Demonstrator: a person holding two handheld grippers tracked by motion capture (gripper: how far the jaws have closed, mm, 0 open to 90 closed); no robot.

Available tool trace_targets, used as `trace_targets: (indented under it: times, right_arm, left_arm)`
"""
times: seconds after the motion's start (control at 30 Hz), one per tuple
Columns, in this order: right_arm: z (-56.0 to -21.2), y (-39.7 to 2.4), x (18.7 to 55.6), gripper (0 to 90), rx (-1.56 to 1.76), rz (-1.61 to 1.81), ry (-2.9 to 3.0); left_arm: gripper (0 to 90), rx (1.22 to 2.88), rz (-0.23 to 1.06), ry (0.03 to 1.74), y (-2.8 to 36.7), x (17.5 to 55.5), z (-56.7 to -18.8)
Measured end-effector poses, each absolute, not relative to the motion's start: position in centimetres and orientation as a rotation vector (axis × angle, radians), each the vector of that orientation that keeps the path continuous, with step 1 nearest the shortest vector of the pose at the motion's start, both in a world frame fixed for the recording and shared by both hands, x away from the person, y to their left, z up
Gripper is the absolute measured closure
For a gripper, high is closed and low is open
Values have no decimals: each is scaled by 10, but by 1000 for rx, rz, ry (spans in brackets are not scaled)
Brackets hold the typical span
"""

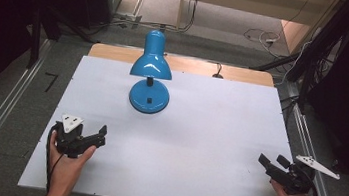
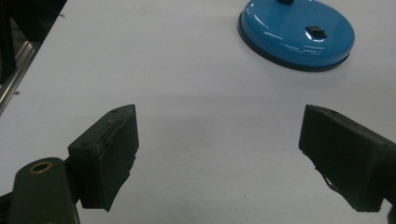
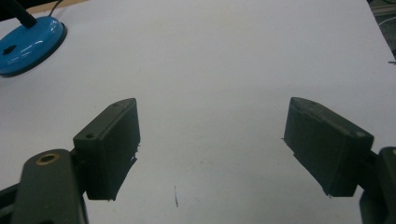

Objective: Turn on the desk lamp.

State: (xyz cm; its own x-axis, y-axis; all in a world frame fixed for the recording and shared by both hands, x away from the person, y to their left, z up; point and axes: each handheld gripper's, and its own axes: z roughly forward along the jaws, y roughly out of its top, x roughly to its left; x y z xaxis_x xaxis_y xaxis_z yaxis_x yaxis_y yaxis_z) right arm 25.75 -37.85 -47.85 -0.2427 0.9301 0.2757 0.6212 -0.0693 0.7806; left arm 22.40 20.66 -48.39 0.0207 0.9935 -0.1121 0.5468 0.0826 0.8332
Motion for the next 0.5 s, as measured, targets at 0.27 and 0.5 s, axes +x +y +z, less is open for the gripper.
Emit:
trace_targets:
  times: [0.27,0.5]
  right_arm:
    - [-479,-378,258,165,1669,1225,1862]
    - [-479,-378,258,165,1667,1222,1864]
  left_arm:
    - [127,1550,733,1608,203,234,-484]
    - [127,1546,715,1601,199,241,-484]
